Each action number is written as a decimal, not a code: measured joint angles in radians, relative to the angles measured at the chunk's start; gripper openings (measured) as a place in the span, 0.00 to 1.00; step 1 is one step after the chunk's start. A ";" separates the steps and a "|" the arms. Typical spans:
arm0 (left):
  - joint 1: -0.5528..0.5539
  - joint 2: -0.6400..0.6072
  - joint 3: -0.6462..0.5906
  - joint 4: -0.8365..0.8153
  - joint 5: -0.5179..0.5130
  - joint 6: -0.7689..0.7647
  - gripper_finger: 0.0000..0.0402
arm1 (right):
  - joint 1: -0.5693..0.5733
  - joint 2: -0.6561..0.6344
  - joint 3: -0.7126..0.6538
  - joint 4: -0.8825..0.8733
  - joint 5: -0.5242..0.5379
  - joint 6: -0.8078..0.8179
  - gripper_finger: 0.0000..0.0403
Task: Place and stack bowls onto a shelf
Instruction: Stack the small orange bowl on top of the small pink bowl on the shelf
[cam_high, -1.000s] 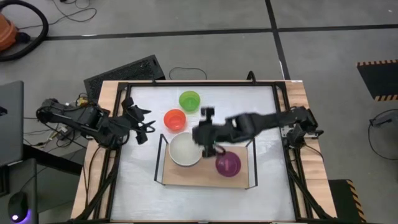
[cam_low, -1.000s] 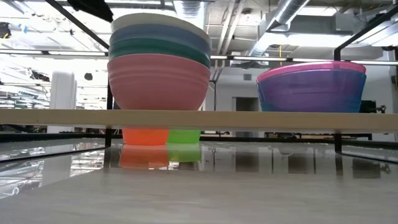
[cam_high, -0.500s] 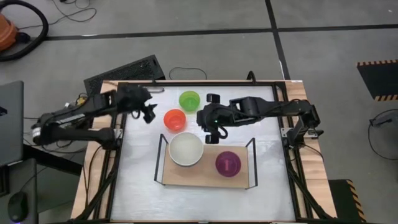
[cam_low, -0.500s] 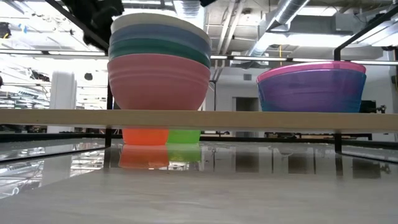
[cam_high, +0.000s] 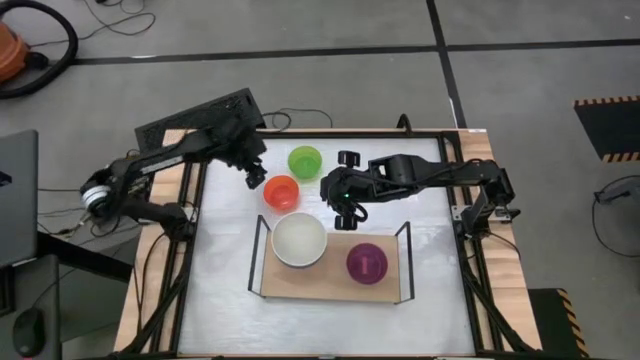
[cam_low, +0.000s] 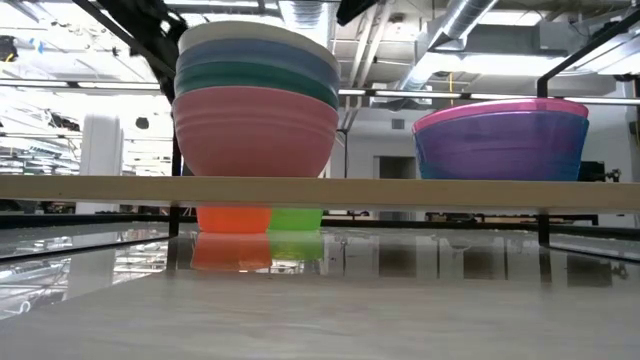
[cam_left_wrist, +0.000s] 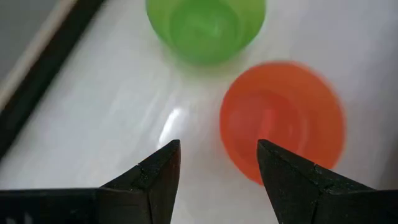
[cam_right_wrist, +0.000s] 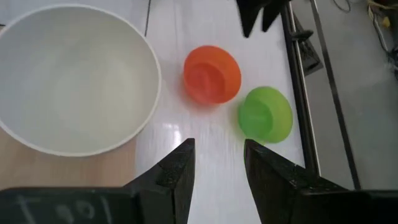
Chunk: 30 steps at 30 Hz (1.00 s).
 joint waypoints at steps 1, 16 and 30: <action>0.001 0.030 0.000 0.001 0.005 0.006 0.49 | 0.000 0.000 0.000 -0.006 0.000 0.010 0.41; 0.000 0.354 0.000 0.100 -0.007 0.061 0.48 | 0.006 0.000 0.000 -0.093 0.000 0.114 0.41; -0.029 0.277 0.000 0.029 -0.113 -0.006 0.01 | 0.028 0.000 0.000 -0.105 0.000 0.112 0.41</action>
